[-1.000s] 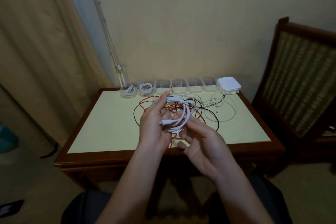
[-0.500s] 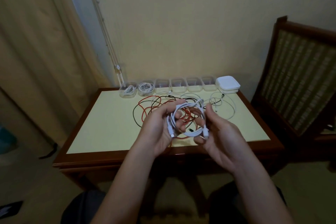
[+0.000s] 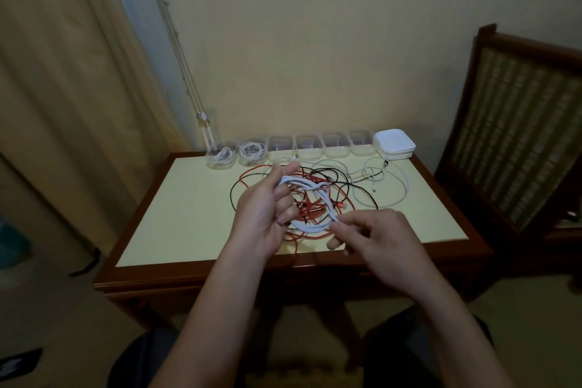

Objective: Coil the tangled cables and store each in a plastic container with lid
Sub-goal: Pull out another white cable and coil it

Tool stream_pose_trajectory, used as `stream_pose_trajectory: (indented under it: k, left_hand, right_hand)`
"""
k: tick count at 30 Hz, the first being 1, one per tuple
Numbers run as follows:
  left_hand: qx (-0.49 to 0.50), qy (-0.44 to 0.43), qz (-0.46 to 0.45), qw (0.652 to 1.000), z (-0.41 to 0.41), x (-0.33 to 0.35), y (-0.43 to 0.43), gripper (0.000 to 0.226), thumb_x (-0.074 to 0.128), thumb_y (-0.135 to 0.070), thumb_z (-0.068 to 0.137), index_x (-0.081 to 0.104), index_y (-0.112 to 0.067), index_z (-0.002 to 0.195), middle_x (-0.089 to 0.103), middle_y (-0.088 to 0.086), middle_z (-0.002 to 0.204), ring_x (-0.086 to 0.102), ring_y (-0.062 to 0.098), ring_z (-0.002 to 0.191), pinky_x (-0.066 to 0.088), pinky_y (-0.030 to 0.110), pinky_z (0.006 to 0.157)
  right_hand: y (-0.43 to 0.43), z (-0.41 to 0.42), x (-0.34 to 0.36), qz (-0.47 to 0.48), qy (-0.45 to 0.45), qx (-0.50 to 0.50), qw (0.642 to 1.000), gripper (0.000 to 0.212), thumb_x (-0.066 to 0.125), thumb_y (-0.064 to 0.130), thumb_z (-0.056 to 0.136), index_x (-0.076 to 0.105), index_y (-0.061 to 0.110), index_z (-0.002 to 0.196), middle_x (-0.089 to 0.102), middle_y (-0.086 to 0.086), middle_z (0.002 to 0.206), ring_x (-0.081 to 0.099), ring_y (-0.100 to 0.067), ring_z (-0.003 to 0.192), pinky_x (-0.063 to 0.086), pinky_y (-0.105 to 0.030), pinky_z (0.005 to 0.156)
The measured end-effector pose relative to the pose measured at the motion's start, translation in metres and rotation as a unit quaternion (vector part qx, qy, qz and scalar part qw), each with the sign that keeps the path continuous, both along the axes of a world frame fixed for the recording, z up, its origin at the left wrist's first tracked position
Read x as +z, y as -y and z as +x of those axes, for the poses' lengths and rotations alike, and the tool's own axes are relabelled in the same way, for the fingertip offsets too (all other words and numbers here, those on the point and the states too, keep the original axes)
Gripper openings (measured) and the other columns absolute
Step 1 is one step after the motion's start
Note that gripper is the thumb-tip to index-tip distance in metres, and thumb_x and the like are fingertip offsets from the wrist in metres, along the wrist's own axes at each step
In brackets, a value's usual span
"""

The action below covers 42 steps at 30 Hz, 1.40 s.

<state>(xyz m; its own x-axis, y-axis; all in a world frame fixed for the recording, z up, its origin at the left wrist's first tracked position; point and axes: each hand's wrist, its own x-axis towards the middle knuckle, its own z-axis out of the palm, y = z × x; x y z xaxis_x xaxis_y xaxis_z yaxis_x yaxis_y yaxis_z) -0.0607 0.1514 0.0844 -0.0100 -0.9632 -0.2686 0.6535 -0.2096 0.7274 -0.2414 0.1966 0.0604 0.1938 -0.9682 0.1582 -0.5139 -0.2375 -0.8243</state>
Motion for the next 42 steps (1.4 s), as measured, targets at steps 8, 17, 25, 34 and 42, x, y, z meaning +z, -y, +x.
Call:
stream_pose_trajectory:
  k: [8,17,25,34,42]
  left_hand:
    - [-0.021,-0.056,0.052,0.997,0.011,-0.001,0.005,0.021,0.046,-0.014,0.103,0.065,-0.007,0.11,0.023,-0.007,0.046,0.017,0.005,0.03,0.012,0.018,0.035]
    - [-0.065,-0.148,0.007,0.987,-0.01,0.003,-0.011,0.014,0.063,-0.019,0.087,0.07,-0.007,0.089,0.022,-0.008,0.04,0.018,0.007,0.026,0.009,0.017,0.032]
    - [-0.026,-0.157,-0.024,0.987,-0.026,-0.006,-0.014,0.016,0.068,-0.019,0.081,0.069,-0.008,0.093,0.021,-0.008,0.043,0.018,0.005,0.028,0.014,0.016,0.03]
    - [0.042,0.004,-0.079,0.996,-0.03,-0.018,-0.017,0.033,0.071,-0.023,0.088,0.067,-0.006,0.116,0.041,-0.002,0.059,0.027,0.003,0.039,0.031,0.016,0.041]
    - [0.033,0.008,-0.074,0.997,-0.024,-0.02,-0.009,0.029,0.076,-0.018,0.085,0.07,-0.006,0.111,0.06,0.003,0.078,0.034,0.006,0.051,0.035,0.017,0.047]
  right_hand:
    - [-0.004,-0.032,0.001,-0.043,-0.049,-0.003,0.998,0.02,0.062,0.041,0.094,0.076,0.032,0.083,0.073,0.018,0.079,0.066,-0.002,0.082,0.055,-0.039,0.075]
    - [0.0,-0.02,-0.016,-0.169,0.016,-0.145,0.975,0.007,0.075,0.023,0.088,0.076,0.027,0.093,0.073,0.019,0.096,0.065,0.001,0.1,0.049,-0.019,0.084]
    - [-0.007,0.013,-0.013,-0.023,0.241,-0.181,0.953,0.02,0.072,0.007,0.091,0.077,0.012,0.109,0.078,0.003,0.081,0.075,-0.008,0.077,0.059,-0.017,0.071]
    - [-0.006,0.029,0.006,0.084,0.414,-0.19,0.887,0.016,0.079,0.011,0.086,0.071,0.008,0.1,0.078,-0.01,0.087,0.075,-0.023,0.081,0.061,-0.032,0.079]
    - [-0.006,0.027,0.005,0.213,0.554,0.012,0.805,0.029,0.055,0.01,0.09,0.064,0.003,0.117,0.054,0.002,0.074,0.04,-0.006,0.059,0.024,-0.027,0.057]
